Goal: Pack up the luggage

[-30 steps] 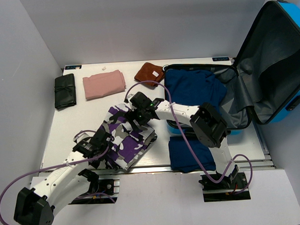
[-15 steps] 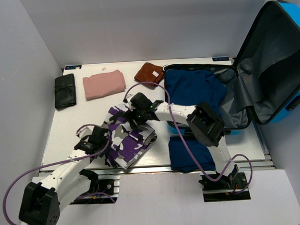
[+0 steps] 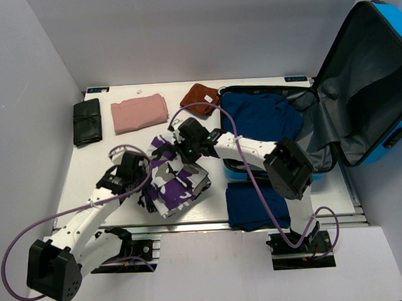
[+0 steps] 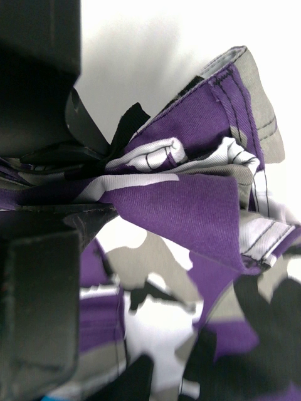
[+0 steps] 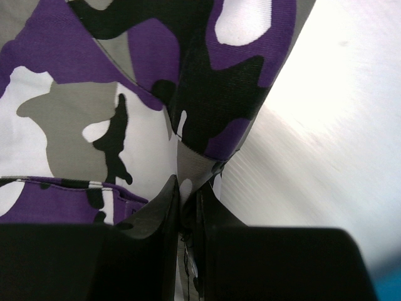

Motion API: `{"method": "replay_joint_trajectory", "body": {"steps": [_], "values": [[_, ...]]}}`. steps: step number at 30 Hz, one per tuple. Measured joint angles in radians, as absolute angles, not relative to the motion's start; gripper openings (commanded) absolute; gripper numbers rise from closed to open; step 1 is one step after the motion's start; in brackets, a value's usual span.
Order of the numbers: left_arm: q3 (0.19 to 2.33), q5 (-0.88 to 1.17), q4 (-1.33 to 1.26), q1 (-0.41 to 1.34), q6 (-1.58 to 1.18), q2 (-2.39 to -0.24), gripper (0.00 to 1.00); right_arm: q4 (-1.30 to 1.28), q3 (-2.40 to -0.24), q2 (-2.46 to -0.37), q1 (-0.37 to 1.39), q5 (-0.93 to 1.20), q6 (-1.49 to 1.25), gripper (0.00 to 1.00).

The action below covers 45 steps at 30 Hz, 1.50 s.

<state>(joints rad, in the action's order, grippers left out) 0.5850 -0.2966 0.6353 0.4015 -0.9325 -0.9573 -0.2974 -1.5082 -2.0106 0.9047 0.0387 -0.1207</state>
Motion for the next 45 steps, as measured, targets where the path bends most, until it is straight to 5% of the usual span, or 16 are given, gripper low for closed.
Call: {"method": "replay_joint_trajectory", "body": {"steps": [18, 34, 45], "values": [[1.285, -0.086, 0.484, 0.449, -0.629, -1.361, 0.0, -0.554, -1.755, -1.738, 0.763, -0.342, -0.15, 0.0], [2.06, 0.051, 0.518, 0.686, -0.529, -2.111, 0.0, -0.567, -1.472, -1.518, 0.28, -0.344, -0.165, 0.0], [2.139, 0.068, 0.544, 0.726, -0.527, -2.276, 0.0, -0.508, -1.289, -1.509, 0.092, -0.162, -0.201, 0.0]]}}
